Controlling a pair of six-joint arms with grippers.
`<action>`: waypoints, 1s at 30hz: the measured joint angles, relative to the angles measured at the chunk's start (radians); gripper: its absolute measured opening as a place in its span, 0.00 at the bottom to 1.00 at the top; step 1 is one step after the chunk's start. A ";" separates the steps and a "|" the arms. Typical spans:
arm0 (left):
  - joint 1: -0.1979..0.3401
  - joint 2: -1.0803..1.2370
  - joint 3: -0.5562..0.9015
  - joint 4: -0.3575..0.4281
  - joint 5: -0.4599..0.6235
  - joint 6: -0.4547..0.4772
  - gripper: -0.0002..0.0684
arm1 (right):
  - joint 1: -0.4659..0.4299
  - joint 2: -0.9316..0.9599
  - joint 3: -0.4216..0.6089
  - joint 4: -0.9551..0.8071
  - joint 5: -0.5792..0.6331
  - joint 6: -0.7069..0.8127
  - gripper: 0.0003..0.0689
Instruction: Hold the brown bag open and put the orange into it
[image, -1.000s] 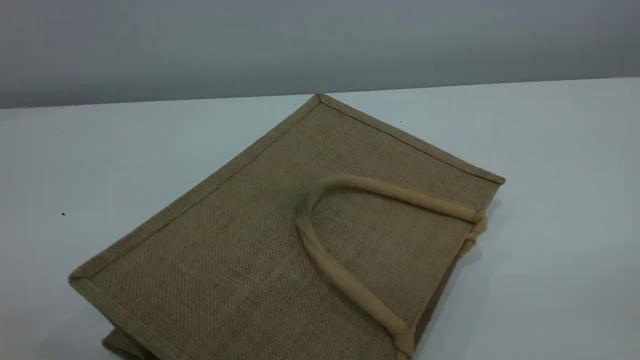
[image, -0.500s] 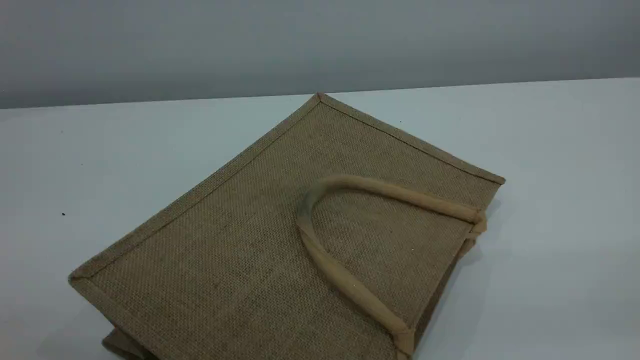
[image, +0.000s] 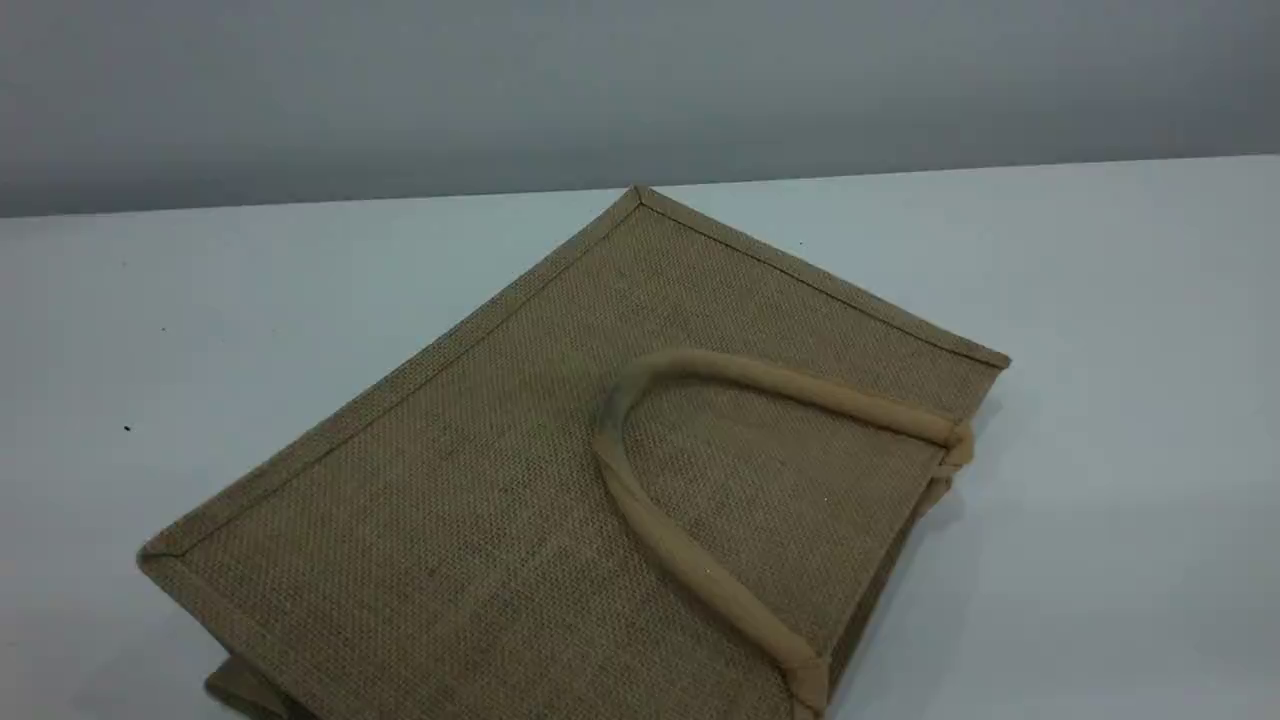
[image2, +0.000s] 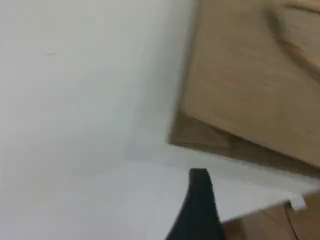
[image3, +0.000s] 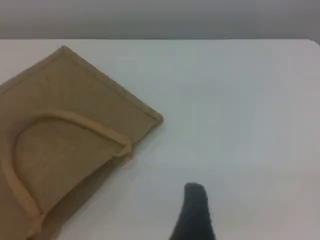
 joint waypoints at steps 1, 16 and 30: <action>0.048 0.000 0.000 0.000 0.000 0.000 0.76 | 0.000 0.000 0.000 0.000 0.000 0.000 0.73; 0.298 -0.124 0.000 0.001 0.001 0.000 0.76 | 0.000 0.000 0.000 -0.001 0.000 0.000 0.73; 0.298 -0.208 -0.003 0.001 0.003 0.000 0.76 | 0.000 0.000 0.000 -0.001 0.000 0.000 0.73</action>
